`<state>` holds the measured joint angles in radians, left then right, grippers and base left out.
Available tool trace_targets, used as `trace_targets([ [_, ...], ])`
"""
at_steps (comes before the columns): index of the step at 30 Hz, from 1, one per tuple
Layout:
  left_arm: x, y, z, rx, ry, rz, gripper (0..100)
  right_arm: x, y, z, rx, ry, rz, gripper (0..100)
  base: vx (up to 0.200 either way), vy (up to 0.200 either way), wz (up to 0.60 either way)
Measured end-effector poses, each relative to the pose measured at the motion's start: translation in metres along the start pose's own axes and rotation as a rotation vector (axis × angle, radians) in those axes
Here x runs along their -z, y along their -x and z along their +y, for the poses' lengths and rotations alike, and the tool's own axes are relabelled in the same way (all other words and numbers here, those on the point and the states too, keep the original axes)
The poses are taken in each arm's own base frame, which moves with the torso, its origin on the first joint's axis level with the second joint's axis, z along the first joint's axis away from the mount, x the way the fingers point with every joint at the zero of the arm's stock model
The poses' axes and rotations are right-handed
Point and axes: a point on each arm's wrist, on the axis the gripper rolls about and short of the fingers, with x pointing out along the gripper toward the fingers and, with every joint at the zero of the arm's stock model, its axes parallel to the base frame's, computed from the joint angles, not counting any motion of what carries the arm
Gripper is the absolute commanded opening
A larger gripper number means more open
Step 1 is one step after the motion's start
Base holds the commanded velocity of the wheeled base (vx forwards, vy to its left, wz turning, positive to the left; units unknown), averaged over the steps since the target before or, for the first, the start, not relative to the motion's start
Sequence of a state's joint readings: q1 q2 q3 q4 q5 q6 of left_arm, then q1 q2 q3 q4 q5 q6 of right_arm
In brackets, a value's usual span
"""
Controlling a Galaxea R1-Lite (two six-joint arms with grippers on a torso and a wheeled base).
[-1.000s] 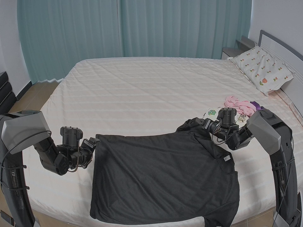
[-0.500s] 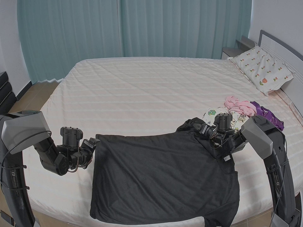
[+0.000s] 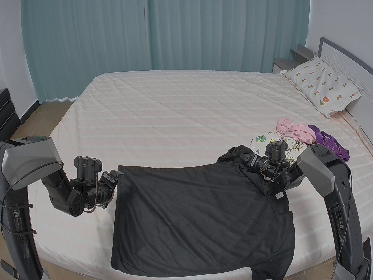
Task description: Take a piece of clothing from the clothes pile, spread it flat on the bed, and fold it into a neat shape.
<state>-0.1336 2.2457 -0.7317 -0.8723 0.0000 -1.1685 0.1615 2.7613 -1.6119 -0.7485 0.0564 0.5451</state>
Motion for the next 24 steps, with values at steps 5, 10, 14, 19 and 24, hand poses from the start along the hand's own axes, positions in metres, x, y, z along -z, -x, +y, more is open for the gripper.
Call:
trace_targets([
  [5,0.000,0.000,0.000,0.000,0.000,-0.001,100,-0.002,-0.003,0.004,-0.011,-0.001,-0.015,0,0.000,0.000,0.00],
  [10,0.000,0.000,0.000,0.000,-0.001,-0.001,100,-0.016,-0.007,0.003,-0.003,-0.009,-0.052,0,0.000,0.000,0.00],
  [14,0.000,0.000,0.000,0.000,-0.001,0.000,100,-0.036,-0.010,0.004,-0.009,-0.015,-0.115,0,0.000,0.000,0.00],
  [19,0.000,0.000,0.000,0.000,-0.001,-0.001,100,-0.052,-0.012,0.005,-0.025,-0.019,-0.169,0,0.000,0.000,0.00],
  [24,0.000,0.000,0.000,-0.001,-0.001,-0.001,100,-0.058,-0.016,0.010,-0.048,-0.016,-0.201,0,0.000,0.000,0.00],
])
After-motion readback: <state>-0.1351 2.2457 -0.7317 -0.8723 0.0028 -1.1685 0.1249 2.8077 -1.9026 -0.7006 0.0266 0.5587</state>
